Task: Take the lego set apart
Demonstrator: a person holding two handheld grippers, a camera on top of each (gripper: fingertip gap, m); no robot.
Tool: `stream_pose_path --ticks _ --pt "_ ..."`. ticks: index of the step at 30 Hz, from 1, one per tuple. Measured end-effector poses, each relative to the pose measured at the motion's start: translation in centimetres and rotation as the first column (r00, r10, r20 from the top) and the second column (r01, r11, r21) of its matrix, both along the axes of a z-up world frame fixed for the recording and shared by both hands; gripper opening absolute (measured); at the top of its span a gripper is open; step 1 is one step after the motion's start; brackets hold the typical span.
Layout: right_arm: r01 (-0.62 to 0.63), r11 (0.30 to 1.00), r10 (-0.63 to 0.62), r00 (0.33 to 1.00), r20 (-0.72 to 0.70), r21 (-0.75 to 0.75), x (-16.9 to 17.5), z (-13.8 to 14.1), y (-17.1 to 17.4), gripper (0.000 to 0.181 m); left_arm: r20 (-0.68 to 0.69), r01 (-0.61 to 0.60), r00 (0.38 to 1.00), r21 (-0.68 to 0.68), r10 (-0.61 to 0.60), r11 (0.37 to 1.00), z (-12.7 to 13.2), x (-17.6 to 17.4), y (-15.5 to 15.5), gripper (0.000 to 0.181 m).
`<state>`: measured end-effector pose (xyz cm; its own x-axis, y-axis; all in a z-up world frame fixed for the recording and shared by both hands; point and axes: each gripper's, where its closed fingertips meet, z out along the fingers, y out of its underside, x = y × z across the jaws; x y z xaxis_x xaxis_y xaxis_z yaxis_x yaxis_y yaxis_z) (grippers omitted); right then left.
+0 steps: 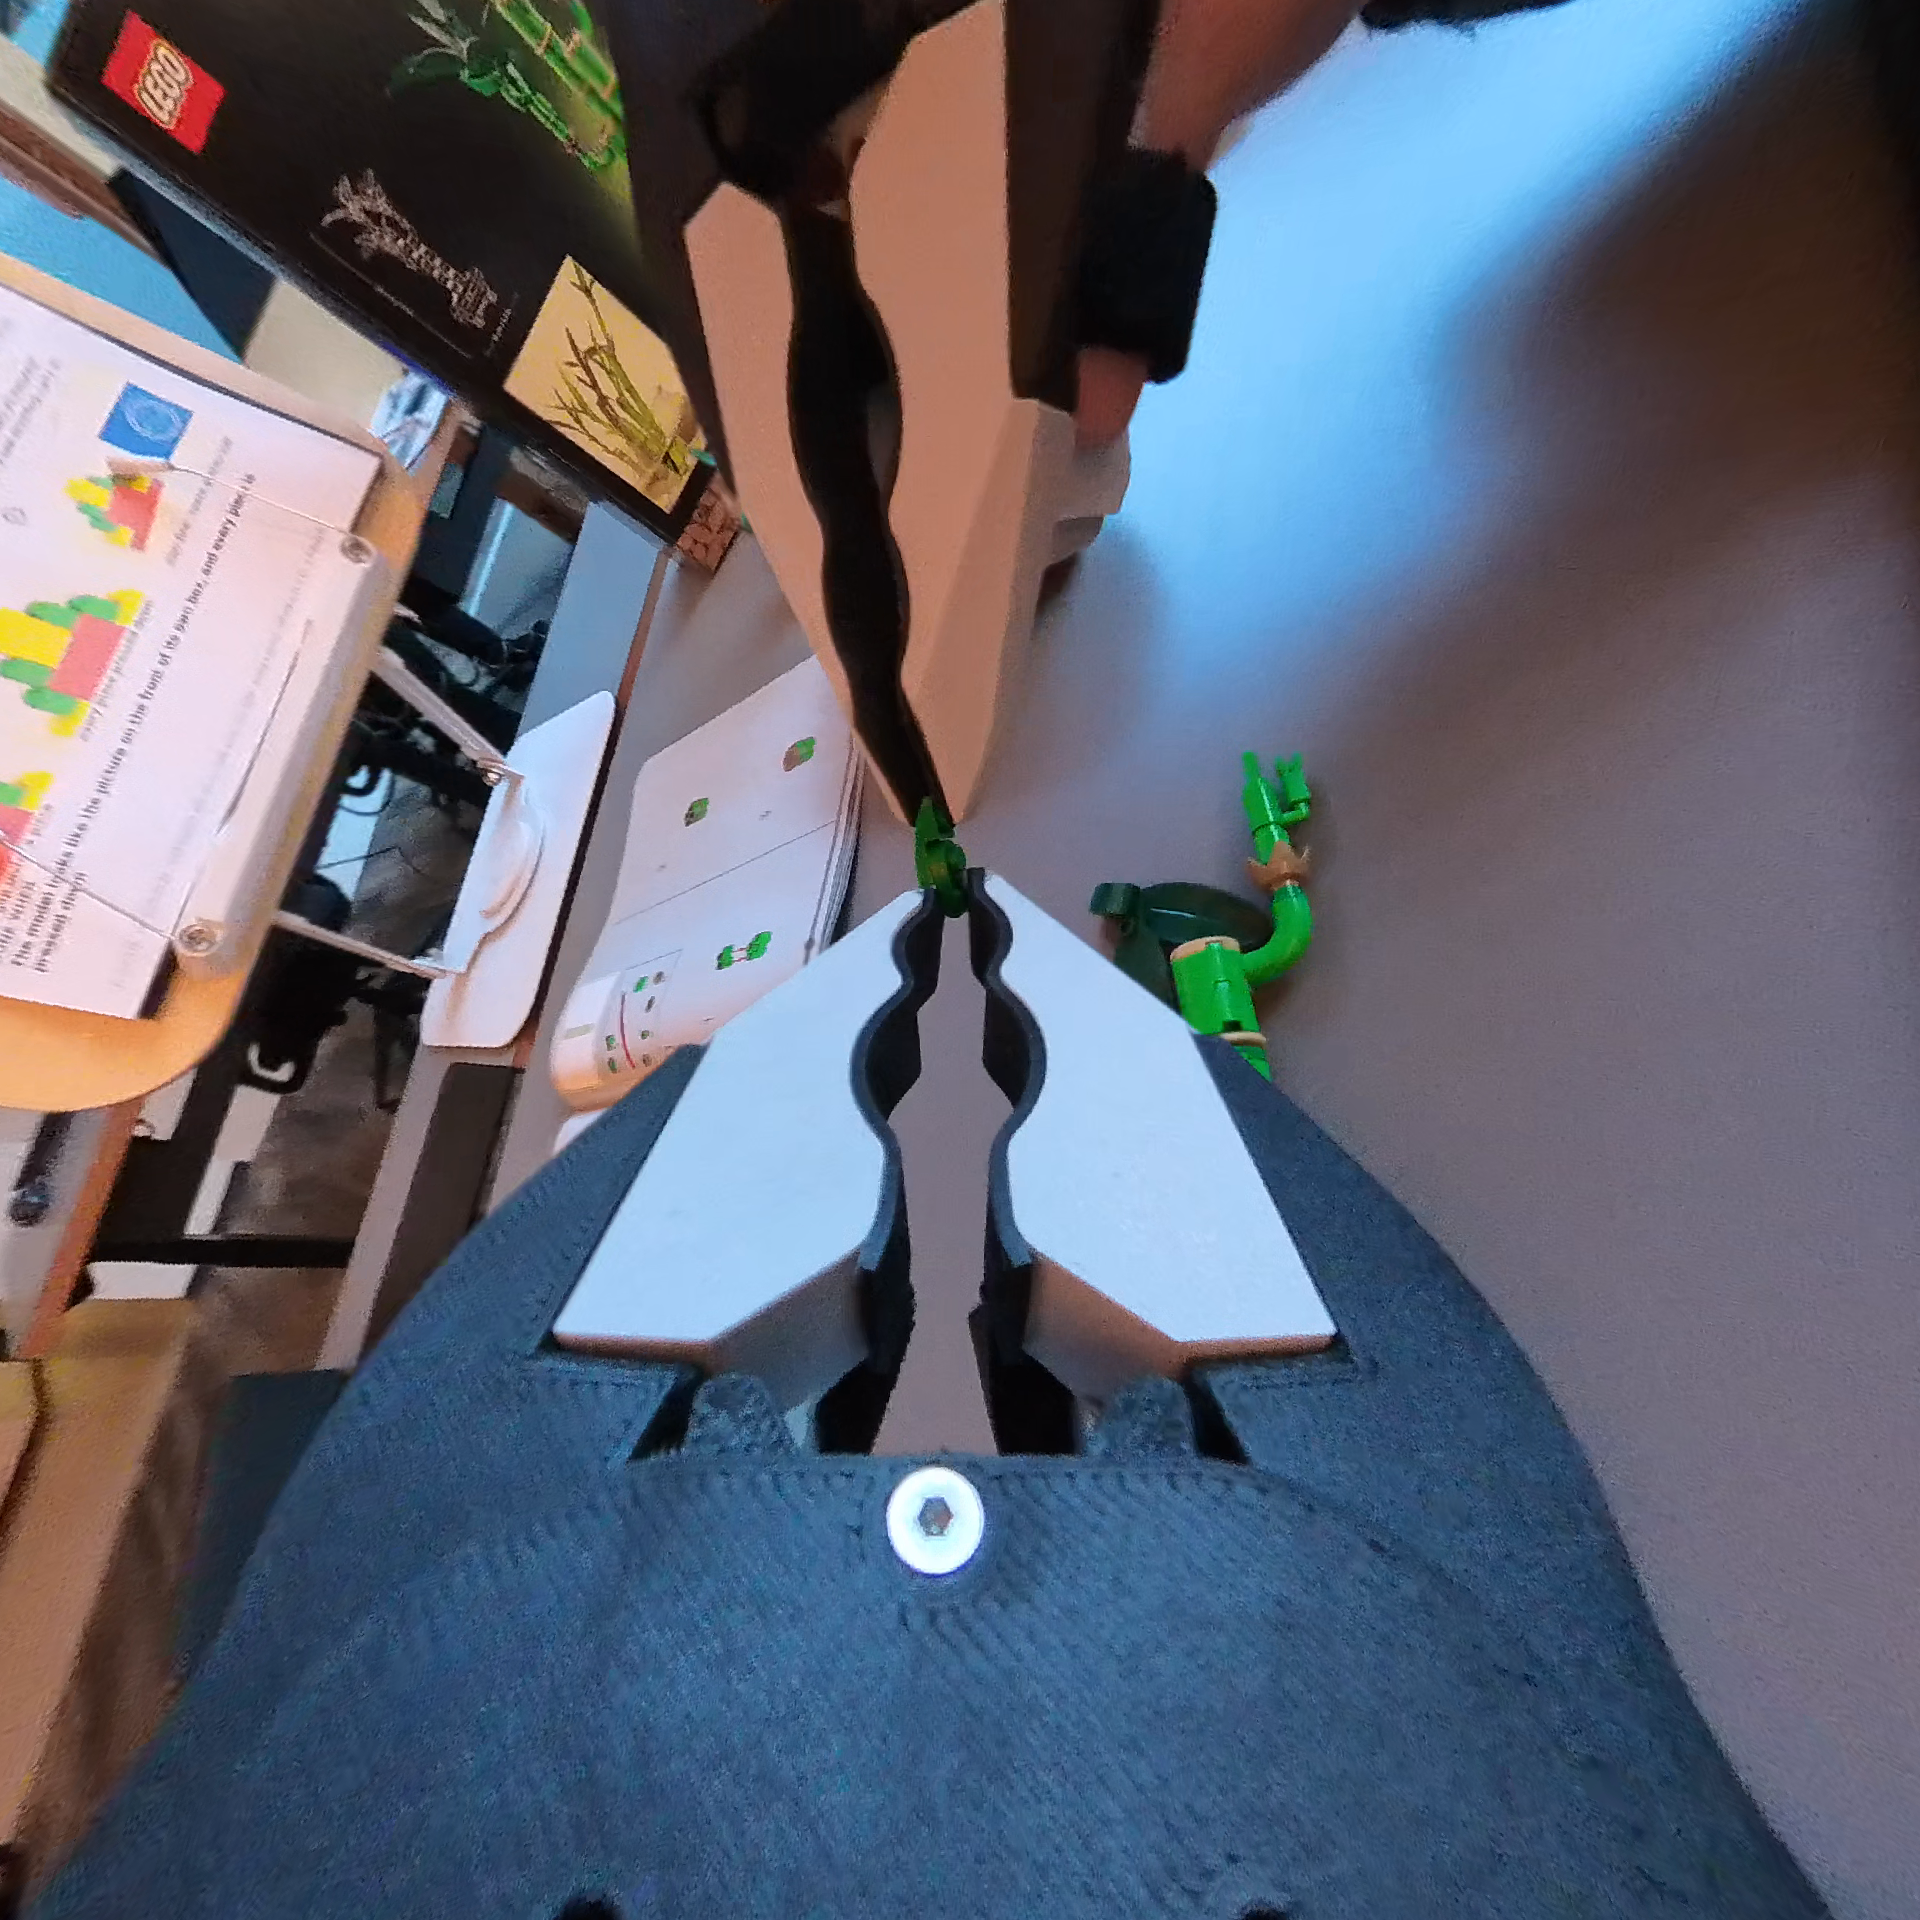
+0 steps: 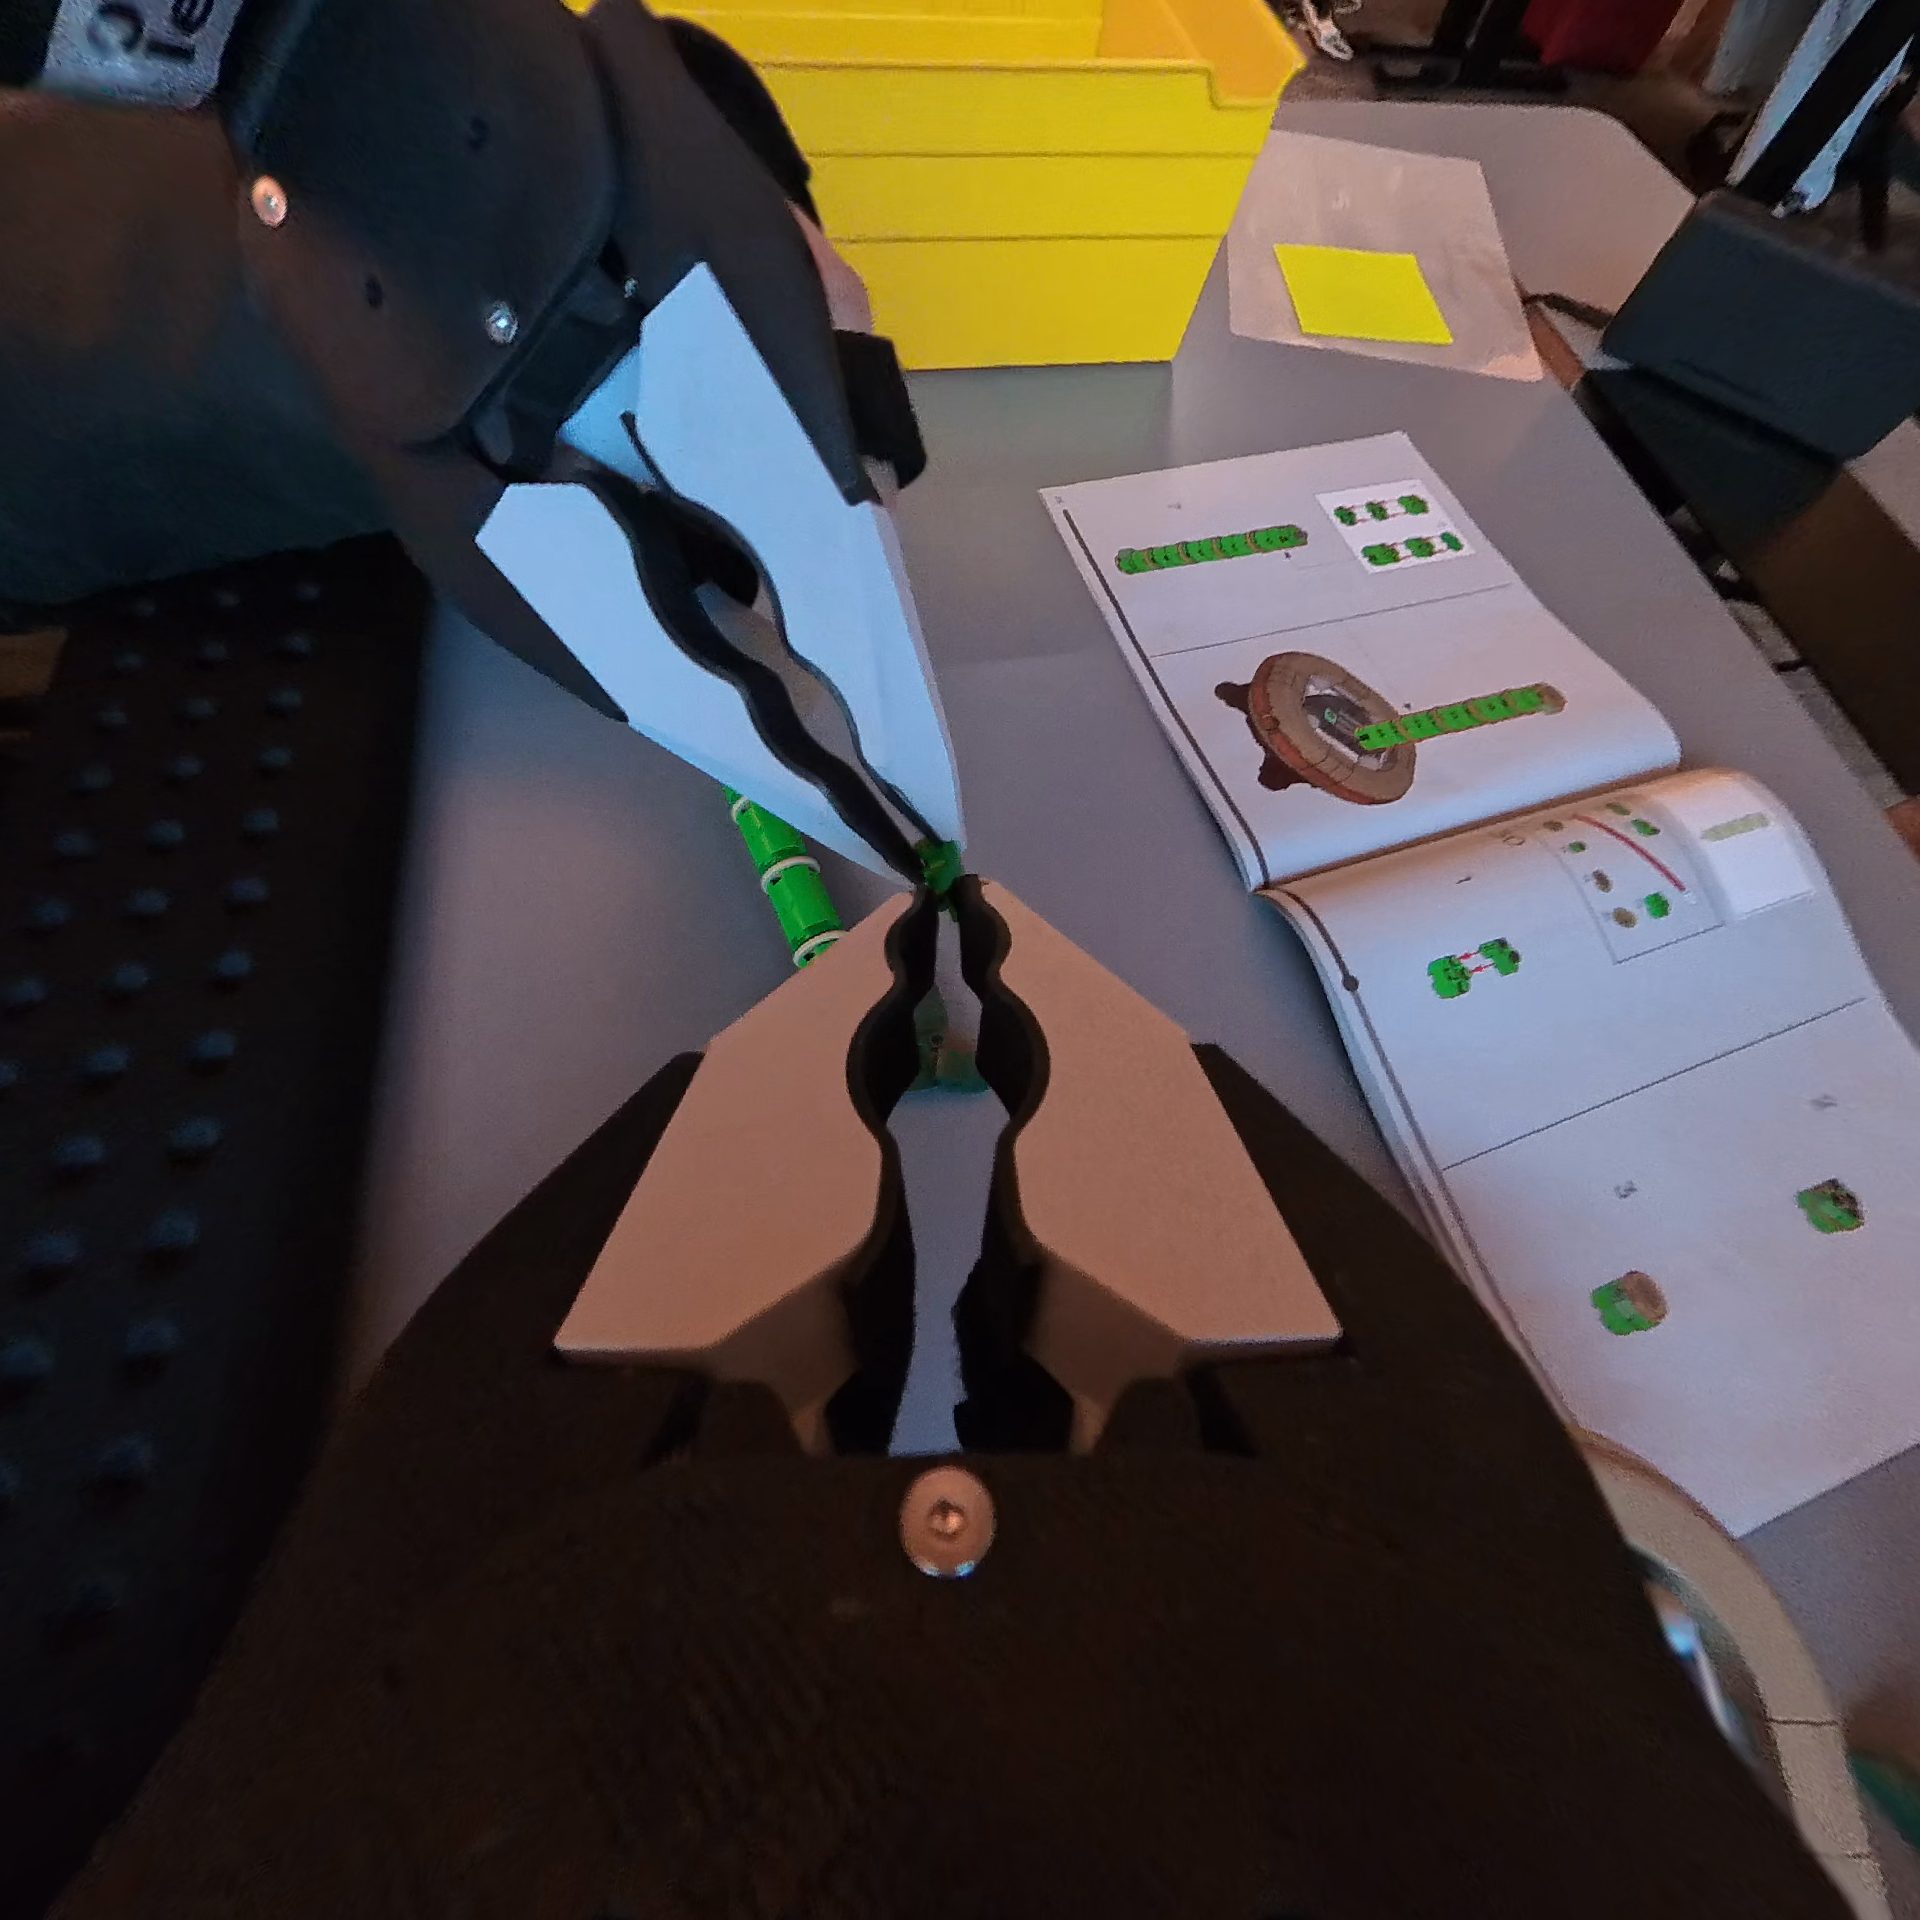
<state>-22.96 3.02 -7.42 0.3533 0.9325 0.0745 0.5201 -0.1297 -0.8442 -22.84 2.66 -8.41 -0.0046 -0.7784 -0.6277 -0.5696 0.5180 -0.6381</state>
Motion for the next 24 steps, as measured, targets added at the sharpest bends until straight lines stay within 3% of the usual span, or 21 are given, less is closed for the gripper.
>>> stream_pose_path --ticks 11,18,24 --pt "0.035 0.986 -0.050 0.995 -0.083 -0.166 -0.2 -0.4 0.3 0.002 -0.086 0.021 0.996 0.117 -0.011 0.993 -0.7 -0.3 0.0 0.002" --pt "-0.064 0.996 0.063 0.998 -0.014 -0.069 -0.2 -2.0 -0.2 0.004 -0.108 0.032 0.994 0.054 -0.026 0.998 -1.6 -0.4 -0.2 0.002" --pt "-0.069 0.997 0.069 0.997 0.023 -0.021 -0.4 -2.4 -0.1 0.005 -0.118 0.033 0.993 0.031 -0.029 0.999 -2.0 -0.4 -0.3 0.003"
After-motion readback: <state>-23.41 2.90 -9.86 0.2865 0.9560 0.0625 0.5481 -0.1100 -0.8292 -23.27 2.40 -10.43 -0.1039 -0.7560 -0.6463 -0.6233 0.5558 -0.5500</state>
